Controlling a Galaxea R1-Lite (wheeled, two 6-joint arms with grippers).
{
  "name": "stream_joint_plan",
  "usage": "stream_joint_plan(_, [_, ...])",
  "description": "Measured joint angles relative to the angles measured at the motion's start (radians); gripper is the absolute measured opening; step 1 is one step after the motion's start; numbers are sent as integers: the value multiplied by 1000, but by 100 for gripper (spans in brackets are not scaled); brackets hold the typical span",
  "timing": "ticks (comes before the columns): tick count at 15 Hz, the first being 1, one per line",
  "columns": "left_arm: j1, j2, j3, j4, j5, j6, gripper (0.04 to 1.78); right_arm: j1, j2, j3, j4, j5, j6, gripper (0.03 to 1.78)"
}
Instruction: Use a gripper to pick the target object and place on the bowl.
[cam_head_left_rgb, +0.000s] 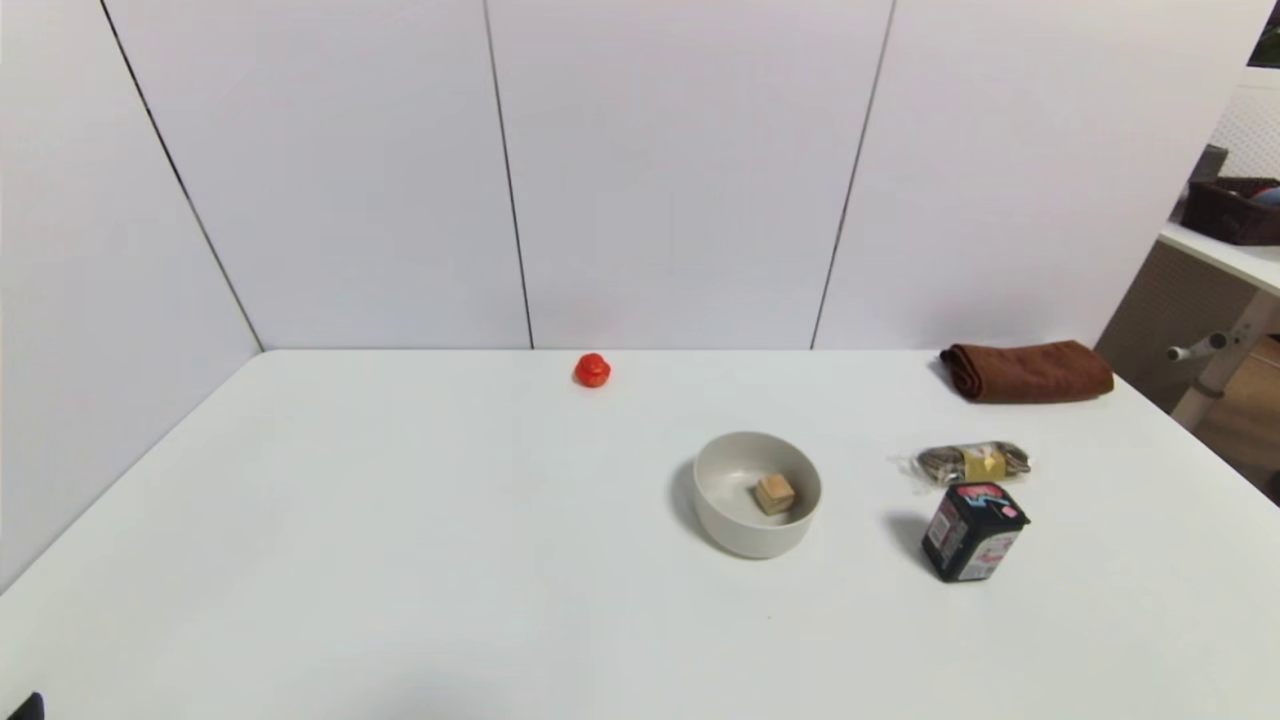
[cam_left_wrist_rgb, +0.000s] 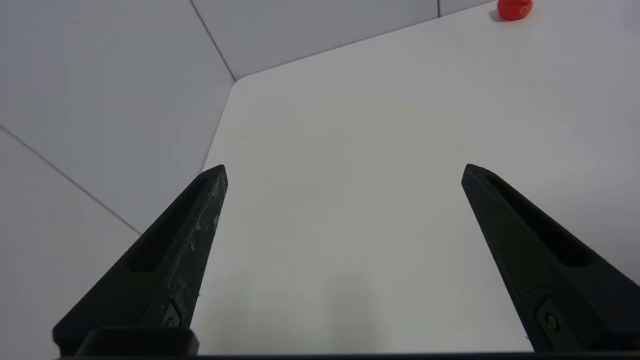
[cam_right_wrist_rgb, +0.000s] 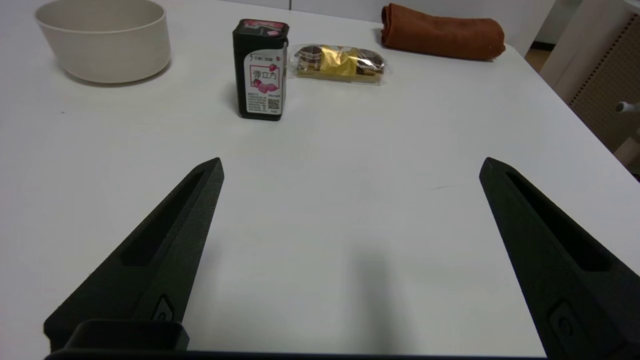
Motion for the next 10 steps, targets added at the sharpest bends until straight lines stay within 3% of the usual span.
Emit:
stream_joint_plan(3, [-71, -68, 95, -5, 6, -28, 169, 0, 0, 0, 0, 0, 0, 177])
stream_joint_plan(10, [-70, -270, 350, -102, 6, -159, 169, 0, 0, 0, 0, 0, 0, 177])
